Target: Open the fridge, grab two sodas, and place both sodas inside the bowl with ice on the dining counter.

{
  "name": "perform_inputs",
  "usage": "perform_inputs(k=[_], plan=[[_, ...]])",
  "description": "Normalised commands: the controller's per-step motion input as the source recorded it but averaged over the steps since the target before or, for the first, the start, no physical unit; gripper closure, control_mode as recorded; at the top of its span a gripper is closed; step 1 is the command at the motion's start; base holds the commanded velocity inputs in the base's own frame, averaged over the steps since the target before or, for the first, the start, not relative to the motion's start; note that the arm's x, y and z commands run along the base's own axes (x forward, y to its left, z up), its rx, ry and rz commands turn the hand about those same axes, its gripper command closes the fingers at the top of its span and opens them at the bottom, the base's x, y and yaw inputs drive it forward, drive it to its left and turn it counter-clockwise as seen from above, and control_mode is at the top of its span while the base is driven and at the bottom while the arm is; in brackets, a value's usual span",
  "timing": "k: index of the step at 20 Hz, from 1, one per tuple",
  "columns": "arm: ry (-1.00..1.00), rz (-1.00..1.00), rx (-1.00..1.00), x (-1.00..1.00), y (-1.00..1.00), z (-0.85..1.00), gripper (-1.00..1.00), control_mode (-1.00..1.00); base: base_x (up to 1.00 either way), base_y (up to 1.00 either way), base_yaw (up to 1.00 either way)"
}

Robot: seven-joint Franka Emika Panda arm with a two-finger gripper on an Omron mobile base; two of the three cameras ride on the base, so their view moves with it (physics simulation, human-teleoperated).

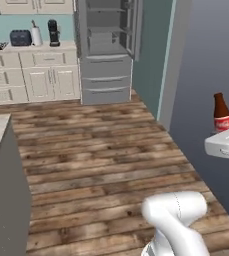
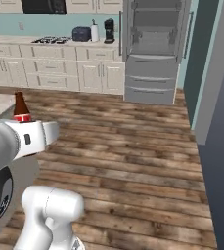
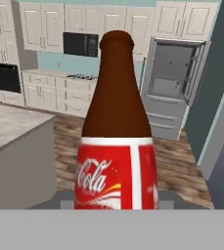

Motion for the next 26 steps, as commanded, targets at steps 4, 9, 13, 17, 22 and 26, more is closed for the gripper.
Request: perform_inputs(k=[4,9,13,17,22,26], plan=[[0.0,0.0,0.0,0.0,0.0,0.0,1.0,1.0,-1.0,1.0,-0.06],[0.0,0.0,0.0,0.0,0.0,0.0,1.0,1.0,-1.0,1.0,-0.06],[0.0,0.0,0.0,0.0,0.0,0.0,1.0,1.0,-1.0,1.0,-0.06],[0.0,0.0,0.0,0.0,0.0,0.0,1.0,1.0,-1.0,1.0,-0.06],[0.0,0.0,0.0,0.0,0.0,0.0,1.0,1.0,-0.99,1.0,-0.06],[0.0,0.0,0.0,0.0,0.0,0.0,1.0,1.0,-0.77,1.0,-0.08]])
